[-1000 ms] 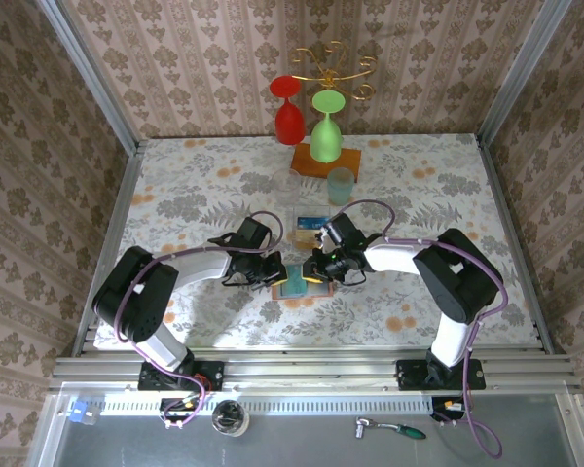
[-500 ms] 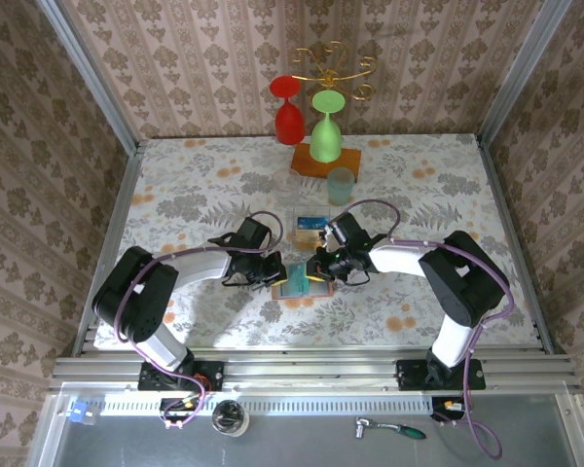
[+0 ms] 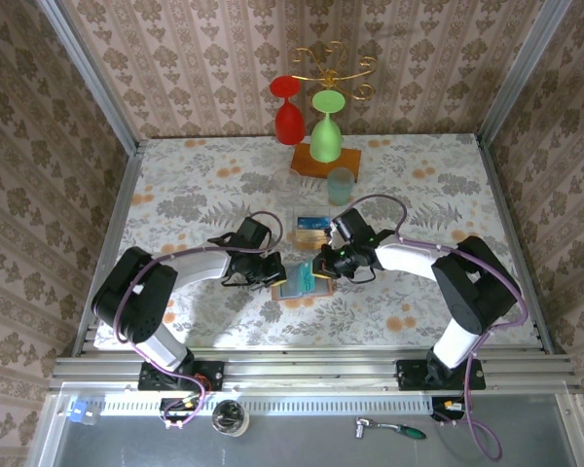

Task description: Take the credit cards out of the card holder

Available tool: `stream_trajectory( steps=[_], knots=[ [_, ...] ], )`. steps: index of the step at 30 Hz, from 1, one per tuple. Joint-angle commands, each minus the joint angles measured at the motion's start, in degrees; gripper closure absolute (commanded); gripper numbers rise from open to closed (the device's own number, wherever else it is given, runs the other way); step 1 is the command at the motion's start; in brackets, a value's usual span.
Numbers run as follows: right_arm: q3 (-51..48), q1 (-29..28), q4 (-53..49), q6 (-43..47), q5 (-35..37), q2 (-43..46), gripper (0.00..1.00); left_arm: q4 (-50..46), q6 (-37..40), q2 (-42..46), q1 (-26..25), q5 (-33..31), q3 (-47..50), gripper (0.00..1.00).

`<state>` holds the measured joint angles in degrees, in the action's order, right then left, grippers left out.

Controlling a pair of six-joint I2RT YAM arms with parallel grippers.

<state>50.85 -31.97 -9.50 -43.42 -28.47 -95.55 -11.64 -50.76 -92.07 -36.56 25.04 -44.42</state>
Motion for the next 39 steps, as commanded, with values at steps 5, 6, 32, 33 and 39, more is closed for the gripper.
stream_trajectory(
  steps=[5,6,32,33,39],
  knots=[
    [3.00,0.24,-6.62,1.93,3.51,2.65,0.94,-2.50,1.37,3.31,0.67,-1.05,-1.05,0.96],
    [3.29,0.15,-6.87,1.93,3.49,2.65,0.94,-2.81,1.41,3.54,0.62,-1.04,-1.26,0.96],
    [13.06,-5.20,-19.24,4.99,9.84,-3.08,0.95,-2.65,3.25,4.23,2.45,-1.62,4.04,0.96],
    [13.24,-5.29,-19.25,4.93,9.84,-3.30,0.95,-2.90,3.54,4.14,2.44,-1.89,4.16,0.97],
    [14.03,-5.82,-18.81,4.14,9.05,-3.61,0.95,-3.65,4.64,3.49,2.45,-2.89,4.69,0.98]
  ],
)
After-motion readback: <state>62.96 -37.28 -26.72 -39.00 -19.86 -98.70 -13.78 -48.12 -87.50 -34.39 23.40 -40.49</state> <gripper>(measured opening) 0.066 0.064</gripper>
